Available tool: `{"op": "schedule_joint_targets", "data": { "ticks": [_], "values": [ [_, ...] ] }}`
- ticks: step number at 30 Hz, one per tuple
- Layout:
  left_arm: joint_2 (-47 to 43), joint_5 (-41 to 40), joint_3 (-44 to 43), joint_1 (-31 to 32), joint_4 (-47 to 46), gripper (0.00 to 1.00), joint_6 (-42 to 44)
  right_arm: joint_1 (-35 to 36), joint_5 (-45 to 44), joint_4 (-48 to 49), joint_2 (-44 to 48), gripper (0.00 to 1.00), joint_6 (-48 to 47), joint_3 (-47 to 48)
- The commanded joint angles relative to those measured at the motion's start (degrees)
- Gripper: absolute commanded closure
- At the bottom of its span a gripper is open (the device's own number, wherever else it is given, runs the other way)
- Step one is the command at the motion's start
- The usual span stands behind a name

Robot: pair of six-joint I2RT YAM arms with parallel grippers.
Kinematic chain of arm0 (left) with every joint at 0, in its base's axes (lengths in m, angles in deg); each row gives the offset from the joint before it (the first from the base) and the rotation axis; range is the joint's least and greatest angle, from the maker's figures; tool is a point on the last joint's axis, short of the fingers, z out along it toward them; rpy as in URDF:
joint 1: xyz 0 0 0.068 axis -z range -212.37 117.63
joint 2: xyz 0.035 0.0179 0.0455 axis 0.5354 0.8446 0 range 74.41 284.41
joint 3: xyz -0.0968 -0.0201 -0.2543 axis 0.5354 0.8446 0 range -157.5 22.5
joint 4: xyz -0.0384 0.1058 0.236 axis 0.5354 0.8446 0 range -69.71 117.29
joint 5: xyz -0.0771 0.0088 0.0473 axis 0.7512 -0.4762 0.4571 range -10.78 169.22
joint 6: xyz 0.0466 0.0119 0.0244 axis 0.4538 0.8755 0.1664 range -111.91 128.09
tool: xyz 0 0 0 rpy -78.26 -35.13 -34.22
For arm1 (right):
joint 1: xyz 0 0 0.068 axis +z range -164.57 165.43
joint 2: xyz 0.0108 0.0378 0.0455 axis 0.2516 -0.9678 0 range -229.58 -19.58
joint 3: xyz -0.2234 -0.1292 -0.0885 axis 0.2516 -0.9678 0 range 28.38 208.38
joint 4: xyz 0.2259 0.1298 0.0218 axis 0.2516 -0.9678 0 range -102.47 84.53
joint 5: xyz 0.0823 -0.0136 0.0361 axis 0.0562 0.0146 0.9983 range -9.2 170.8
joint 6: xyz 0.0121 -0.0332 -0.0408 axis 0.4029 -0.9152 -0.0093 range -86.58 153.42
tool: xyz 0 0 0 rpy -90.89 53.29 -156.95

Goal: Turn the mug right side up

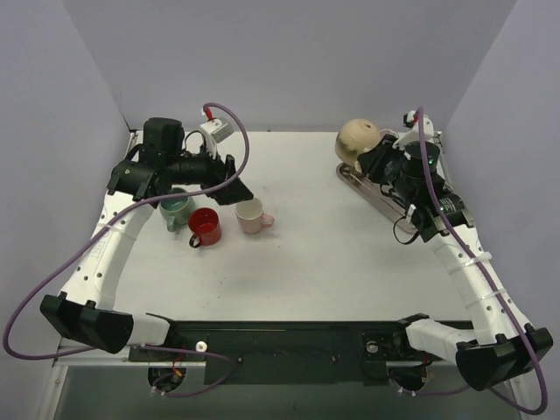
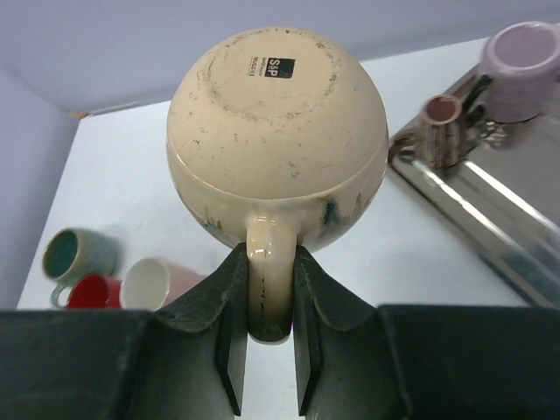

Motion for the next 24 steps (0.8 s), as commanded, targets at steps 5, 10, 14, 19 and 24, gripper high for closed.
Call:
{"op": "schedule_joint_targets", "data": {
  "ticks": [5,10,14,19,24],
  "values": [
    [2.7,9.1,4.5,0.0,-20.1,0.17,-21.0,9.0,-1.1,11.2,-1.0,1.00,6.2,1.6],
    [5.9,13.0,14.8,0.8,-41.5,0.16,-41.7,13.0,-3.7,18.2,-2.8,1.00,10.3,1.3],
    [5.5,11.2,23.5,1.4,-73.4,0.16,-67.8,15.7,-4.9,25.3,-2.9,1.00,14.2,-1.0],
    [5.7,6.2,28.4,2.1,-88.8,0.12,-80.7,21.2,-7.7,33.1,-2.7,1.00,15.9,-3.0],
    [7.7,3.9,32.0,1.4,-105.9,0.12,-91.2,24.6,-8.4,38.1,-3.8,1.00,18.8,-4.3]
  ]
}}
